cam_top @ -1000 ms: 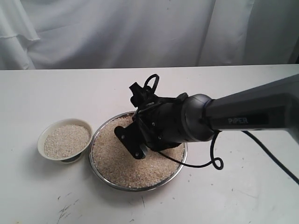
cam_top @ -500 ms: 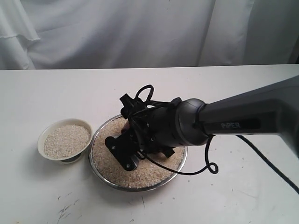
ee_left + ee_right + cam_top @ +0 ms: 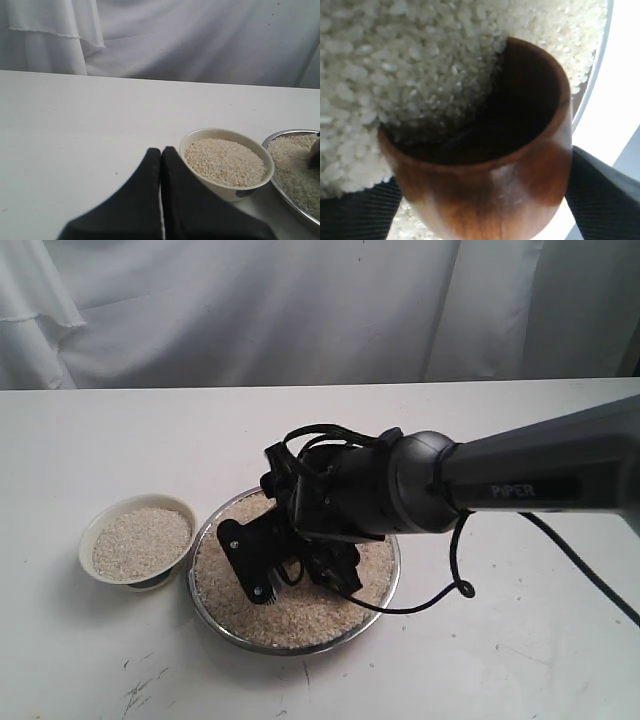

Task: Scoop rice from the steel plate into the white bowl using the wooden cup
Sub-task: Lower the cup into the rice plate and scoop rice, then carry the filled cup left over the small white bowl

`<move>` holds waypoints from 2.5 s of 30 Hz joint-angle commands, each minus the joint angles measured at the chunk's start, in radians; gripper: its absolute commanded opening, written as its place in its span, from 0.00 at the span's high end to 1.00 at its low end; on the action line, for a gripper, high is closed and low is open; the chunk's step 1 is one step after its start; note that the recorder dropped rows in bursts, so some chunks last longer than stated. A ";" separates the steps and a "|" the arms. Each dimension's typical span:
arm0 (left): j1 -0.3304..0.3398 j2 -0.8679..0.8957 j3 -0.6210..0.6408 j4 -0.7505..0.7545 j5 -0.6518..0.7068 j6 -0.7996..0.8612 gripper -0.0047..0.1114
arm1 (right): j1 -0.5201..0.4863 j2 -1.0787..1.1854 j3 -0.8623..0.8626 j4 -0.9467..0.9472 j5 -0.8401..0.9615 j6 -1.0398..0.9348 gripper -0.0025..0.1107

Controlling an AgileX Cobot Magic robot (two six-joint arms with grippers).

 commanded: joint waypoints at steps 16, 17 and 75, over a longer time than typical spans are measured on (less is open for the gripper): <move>-0.002 -0.005 0.005 -0.001 -0.006 -0.003 0.96 | -0.061 0.020 0.019 0.397 -0.056 -0.090 0.98; -0.002 -0.005 0.005 -0.001 -0.006 -0.003 0.96 | -0.063 0.016 0.019 0.421 -0.061 -0.090 0.98; -0.002 -0.005 0.005 -0.001 -0.006 -0.003 0.96 | -0.029 0.037 -0.376 0.813 -0.019 -0.298 0.98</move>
